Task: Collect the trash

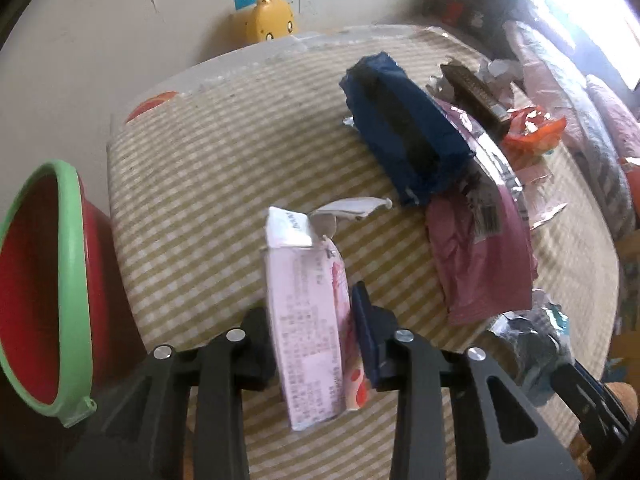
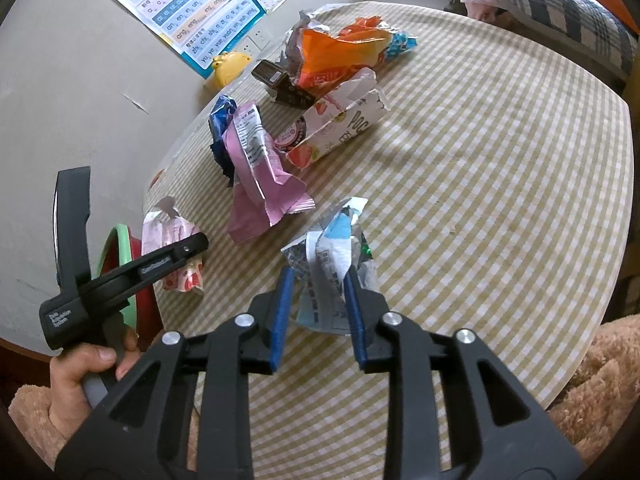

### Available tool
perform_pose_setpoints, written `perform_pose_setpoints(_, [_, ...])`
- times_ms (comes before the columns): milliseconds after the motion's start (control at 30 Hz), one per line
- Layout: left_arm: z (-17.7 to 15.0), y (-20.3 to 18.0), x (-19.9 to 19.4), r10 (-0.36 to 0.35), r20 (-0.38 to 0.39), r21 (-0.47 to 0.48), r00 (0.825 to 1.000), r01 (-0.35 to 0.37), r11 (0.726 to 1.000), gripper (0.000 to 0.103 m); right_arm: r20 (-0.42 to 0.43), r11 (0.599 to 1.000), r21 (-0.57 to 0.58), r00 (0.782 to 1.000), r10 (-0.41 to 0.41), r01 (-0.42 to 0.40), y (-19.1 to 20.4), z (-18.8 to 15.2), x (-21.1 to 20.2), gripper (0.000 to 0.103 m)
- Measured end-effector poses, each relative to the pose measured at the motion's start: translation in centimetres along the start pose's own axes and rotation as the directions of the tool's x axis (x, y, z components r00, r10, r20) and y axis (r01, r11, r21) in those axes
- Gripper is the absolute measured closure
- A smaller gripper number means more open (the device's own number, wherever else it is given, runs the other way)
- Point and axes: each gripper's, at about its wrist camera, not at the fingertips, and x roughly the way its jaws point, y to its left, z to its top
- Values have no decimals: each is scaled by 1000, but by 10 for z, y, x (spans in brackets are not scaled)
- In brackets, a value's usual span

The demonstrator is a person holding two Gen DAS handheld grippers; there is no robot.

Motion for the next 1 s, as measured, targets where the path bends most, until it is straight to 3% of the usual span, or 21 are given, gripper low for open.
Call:
perform_pose_setpoints(200, [-8,3,-11,-14,-2,123,1000,14,992,75,1,1000,10,1000,3,-3,-3,1,0,77])
perform_pose_setpoints(367, [-16,8,-19,53,-5,214,999,-51,975,70,-8,1000,3,1000,0,0,-2,0,2,75])
perform_pose_setpoints(467, [-18,15,-25,41,2,187,999,-40,982,47,4,1000,4,1000,-9,9,0,0,1,56])
perform_pose_setpoints(600, [-16,25,-32,12,12,106,1000,-13,994,37,8,1000,20,1000,-10,10,-4,0,0,51])
perform_pose_setpoints(767, [-21,48,-40,-8,30,-33,1000,9,999,33,3,1000,26,1000,-16,16,-6,-1,1,40])
perform_pose_setpoints(867, [-25,64,-37,-19,4,-101,1000,19,995,33,-16,1000,10,1000,-19,19,-3,-2,5,39])
perform_pose_setpoints(1000, [-30,66,-29,1,-21,-100,1000,-3,995,33,-25,999,-24,999,-26,25,4,-2,9,39])
